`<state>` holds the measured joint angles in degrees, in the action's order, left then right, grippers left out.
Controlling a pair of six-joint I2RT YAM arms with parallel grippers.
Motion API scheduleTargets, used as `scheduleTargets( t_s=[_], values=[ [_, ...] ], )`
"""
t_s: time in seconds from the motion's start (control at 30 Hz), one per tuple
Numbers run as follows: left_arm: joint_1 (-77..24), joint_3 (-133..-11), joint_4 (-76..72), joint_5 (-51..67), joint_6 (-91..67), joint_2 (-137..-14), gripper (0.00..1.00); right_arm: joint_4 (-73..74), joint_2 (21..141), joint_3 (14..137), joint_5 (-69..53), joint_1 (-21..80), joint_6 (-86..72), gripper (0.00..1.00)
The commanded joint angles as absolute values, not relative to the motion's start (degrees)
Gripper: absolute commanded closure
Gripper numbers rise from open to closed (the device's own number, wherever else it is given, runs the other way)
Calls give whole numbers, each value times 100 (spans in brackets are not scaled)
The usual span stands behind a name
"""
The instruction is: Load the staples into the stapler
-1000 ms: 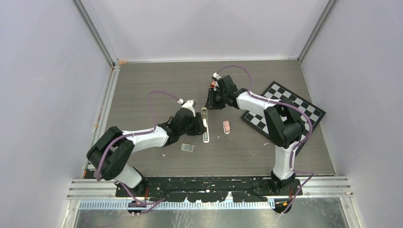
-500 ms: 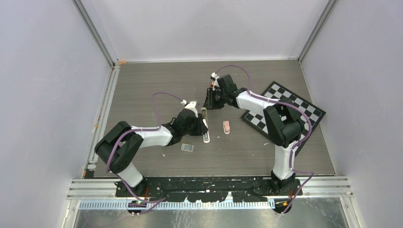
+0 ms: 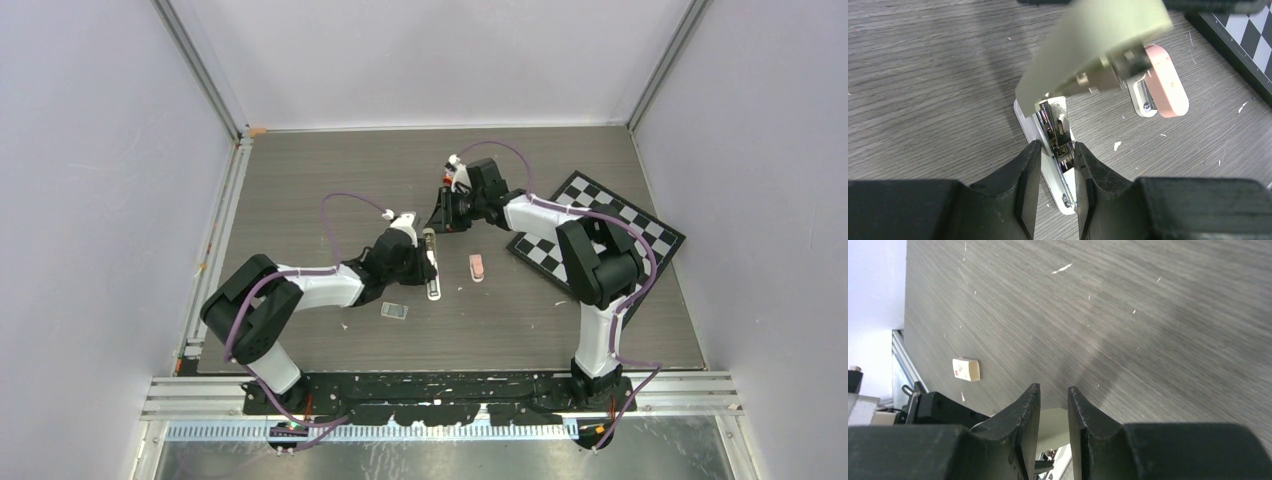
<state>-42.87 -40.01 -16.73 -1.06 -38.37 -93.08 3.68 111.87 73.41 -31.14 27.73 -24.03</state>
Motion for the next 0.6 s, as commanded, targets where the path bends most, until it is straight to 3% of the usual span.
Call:
scheduleTargets(
  t_s=[0.0,0.23,0.57],
  values=[
    [-4271,-4028,-1256,-562,-3557,-9306,70,-58,10809,7111,-3805,2831,-2512,68],
    [-4271,-4010,-1123,-642,-3555,-9181,69,-273,10522,6842,-3937,2842,-2553,68],
    [-4271,-4061,-415,-674,-3630,-8328,55,507,10168,6826,-2528,2834,-2546,64]
  ],
)
